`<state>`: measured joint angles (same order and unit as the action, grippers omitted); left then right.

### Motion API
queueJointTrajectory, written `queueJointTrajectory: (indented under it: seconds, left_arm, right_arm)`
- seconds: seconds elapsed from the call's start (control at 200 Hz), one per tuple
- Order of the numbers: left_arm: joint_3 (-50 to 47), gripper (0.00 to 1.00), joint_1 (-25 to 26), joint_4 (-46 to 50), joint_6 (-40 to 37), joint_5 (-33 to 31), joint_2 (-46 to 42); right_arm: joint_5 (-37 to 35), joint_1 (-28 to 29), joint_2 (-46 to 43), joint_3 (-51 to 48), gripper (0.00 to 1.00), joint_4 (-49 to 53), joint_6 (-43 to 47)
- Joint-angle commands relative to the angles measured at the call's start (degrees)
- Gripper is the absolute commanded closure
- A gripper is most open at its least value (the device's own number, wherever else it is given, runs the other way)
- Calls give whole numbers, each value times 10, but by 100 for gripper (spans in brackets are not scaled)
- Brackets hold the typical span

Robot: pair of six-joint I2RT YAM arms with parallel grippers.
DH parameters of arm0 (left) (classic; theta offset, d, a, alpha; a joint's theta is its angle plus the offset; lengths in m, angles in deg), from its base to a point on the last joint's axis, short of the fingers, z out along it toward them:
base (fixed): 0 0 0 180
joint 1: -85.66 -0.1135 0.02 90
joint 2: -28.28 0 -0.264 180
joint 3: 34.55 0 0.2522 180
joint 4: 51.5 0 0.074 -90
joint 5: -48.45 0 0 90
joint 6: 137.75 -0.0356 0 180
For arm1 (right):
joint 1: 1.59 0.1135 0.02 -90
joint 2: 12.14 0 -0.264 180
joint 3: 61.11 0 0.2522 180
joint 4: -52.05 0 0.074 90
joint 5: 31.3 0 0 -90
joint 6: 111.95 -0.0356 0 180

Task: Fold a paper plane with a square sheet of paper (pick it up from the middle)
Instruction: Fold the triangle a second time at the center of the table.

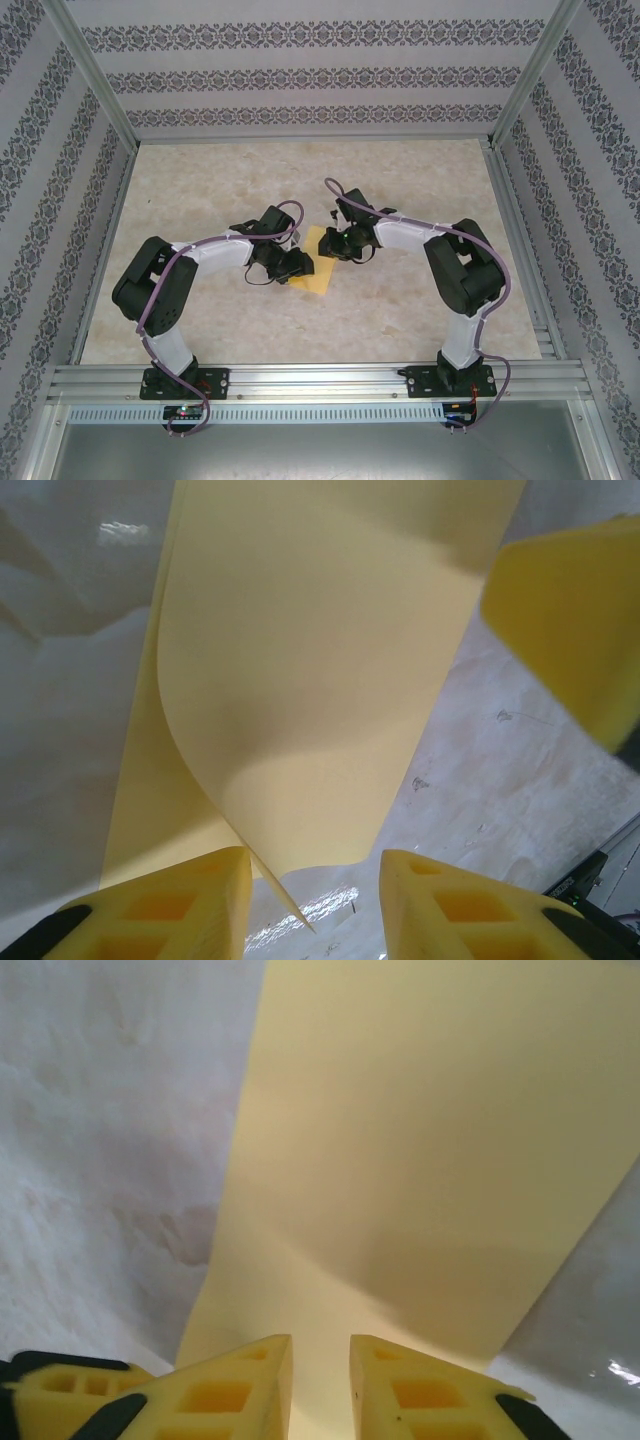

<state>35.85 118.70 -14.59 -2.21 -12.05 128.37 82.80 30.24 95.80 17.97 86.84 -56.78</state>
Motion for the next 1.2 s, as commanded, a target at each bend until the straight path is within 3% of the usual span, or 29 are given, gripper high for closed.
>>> queueJointTrajectory:
  seconds: [0.0,0.29,0.629,0.829,1.194]
  left_arm:
    - [-5,60,5,-27,6,0,-4]
    - [-12,58,6,-82,22,36,-7]
    - [-15,53,6,-116,37,41,3]
    - [-16,67,6,-107,34,29,8]
    - [-13,88,6,-106,33,24,22]
  right_arm:
    - [9,8,17,-2,82,-7,-1]
    - [6,4,44,-2,87,3,4]
    - [121,-34,10,-51,84,-102,-32]
    - [150,-55,-29,-85,73,-137,-41]
    - [204,-57,-47,-128,68,-195,-40]
